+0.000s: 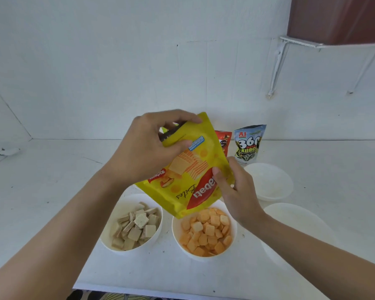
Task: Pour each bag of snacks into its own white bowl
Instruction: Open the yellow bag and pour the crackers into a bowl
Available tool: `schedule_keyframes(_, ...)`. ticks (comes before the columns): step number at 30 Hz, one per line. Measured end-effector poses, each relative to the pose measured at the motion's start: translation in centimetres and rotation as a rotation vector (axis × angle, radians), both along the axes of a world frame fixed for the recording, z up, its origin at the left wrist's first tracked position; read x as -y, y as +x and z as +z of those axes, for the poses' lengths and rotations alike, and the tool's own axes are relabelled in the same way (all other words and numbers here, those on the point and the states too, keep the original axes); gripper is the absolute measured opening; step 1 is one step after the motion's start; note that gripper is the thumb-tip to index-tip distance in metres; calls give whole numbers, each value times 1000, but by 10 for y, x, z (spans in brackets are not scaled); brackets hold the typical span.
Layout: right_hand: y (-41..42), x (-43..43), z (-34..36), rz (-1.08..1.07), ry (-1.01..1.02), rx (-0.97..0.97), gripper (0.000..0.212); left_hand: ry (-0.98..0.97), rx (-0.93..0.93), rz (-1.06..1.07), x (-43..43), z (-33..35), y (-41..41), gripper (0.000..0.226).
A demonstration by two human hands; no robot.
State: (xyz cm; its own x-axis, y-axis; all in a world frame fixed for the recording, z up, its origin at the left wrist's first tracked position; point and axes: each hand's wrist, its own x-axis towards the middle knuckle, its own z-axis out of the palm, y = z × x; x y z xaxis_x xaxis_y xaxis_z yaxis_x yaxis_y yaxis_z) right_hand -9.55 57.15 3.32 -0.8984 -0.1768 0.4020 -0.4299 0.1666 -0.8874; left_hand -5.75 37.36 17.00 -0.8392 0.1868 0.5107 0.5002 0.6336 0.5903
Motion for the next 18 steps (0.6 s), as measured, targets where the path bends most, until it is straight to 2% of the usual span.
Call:
schedule_keyframes(5,-4,3,17,12,-51,-58,21,4,-33,-21,3,16,3,39)
schedule_keyframes(12,0,-2,-17,-1,126,48,30,42,120,-3,6,-27,-5,43)
schedule_keyframes(18,-7,0,3,-22,61,-4,30,62,38,-18,10,-13,-2,41)
